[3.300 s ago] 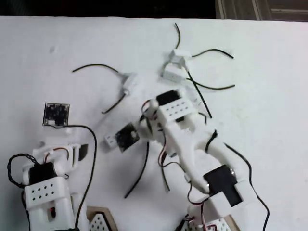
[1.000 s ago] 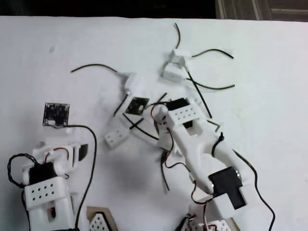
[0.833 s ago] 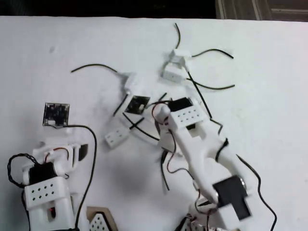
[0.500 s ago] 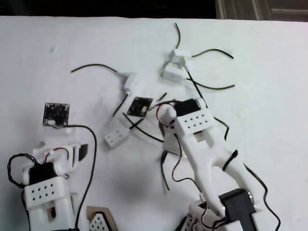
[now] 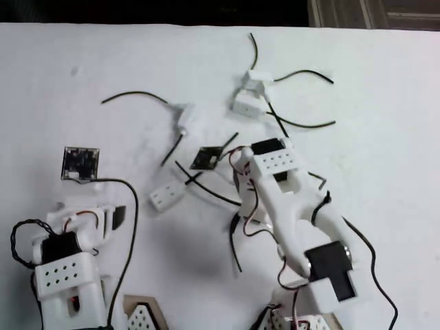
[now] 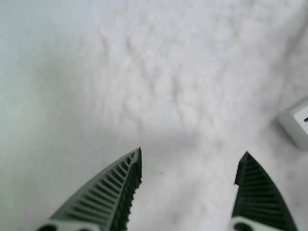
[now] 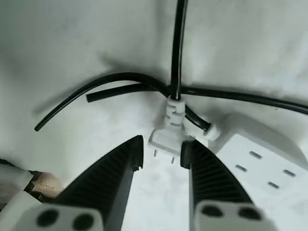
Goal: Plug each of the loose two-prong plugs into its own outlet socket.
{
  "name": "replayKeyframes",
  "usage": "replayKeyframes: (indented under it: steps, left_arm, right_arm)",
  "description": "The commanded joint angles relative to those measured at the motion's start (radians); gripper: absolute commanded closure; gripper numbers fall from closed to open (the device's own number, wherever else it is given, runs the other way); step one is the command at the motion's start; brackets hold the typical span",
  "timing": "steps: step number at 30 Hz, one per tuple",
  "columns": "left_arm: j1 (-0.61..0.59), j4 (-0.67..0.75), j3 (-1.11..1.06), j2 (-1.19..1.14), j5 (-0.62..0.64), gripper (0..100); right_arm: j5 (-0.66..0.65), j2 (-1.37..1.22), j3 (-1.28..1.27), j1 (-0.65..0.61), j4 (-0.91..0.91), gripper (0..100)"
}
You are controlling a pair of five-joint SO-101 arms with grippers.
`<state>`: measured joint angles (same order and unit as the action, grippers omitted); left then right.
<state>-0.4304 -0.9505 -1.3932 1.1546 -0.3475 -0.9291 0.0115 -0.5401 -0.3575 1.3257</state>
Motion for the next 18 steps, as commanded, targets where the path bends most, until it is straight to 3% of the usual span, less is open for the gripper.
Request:
replayKeyframes:
  steps: [1,11,16,18]
  left_arm:
    - [-0.004,0.015,0.003,0.024,-0.002,69]
    - [-0.004,0.015,0.003,0.024,-0.002,69]
    - [-0.004,0.015,0.003,0.024,-0.002,69]
    - [-0.004,0.015,0.003,0.024,-0.002,69]
  right_arm:
    - [-0.008,-0.035,0.005,0.001,-0.031,87.1]
    - [-0.003,-0.128,0.005,-0.018,-0.047,87.8]
    - [-0.003,-0.084,0.005,-0.022,-0.044,98.1]
    - [-0.003,-0.05,0.005,-0.018,-0.025,97.9]
